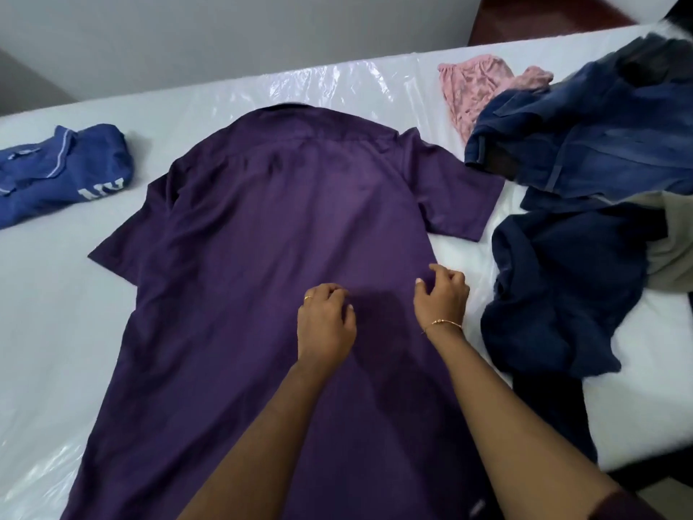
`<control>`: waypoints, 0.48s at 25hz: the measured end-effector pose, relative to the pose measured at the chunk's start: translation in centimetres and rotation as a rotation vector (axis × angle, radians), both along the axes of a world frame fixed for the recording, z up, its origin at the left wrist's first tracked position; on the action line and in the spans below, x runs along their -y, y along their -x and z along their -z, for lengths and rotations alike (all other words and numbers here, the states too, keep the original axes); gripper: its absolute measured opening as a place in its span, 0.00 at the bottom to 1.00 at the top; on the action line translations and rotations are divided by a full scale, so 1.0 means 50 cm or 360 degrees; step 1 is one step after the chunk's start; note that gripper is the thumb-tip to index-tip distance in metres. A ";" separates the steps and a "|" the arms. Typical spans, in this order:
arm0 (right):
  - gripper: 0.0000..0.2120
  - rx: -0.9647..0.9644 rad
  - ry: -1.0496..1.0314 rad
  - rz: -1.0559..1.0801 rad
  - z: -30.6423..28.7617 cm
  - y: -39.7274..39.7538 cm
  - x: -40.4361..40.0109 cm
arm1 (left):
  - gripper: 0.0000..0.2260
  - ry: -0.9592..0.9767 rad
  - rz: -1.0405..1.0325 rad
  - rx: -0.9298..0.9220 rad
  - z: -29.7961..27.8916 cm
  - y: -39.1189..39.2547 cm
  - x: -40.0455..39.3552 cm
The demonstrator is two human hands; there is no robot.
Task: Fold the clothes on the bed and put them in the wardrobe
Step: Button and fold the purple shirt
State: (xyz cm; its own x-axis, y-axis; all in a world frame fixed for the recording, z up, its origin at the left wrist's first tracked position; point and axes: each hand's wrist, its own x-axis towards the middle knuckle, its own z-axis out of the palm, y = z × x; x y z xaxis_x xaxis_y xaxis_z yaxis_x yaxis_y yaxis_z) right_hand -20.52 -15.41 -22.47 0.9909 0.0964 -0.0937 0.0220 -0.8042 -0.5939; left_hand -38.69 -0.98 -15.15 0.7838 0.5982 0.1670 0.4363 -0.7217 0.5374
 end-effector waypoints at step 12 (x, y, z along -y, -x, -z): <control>0.19 -0.0183 -0.1234 0.1321 -0.085 -0.385 -0.025 | 0.30 0.0026 0.0186 -0.0036 0.039 -0.429 -0.025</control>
State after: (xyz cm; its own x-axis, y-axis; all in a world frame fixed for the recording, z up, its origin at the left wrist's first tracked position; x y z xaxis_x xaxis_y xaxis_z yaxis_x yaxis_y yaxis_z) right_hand -1.27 -14.19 -18.21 0.7653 -0.5129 -0.3889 -0.4319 0.0389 -0.9011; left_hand -17.22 0.28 -17.10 0.8519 0.5048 0.1394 0.3617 -0.7597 0.5404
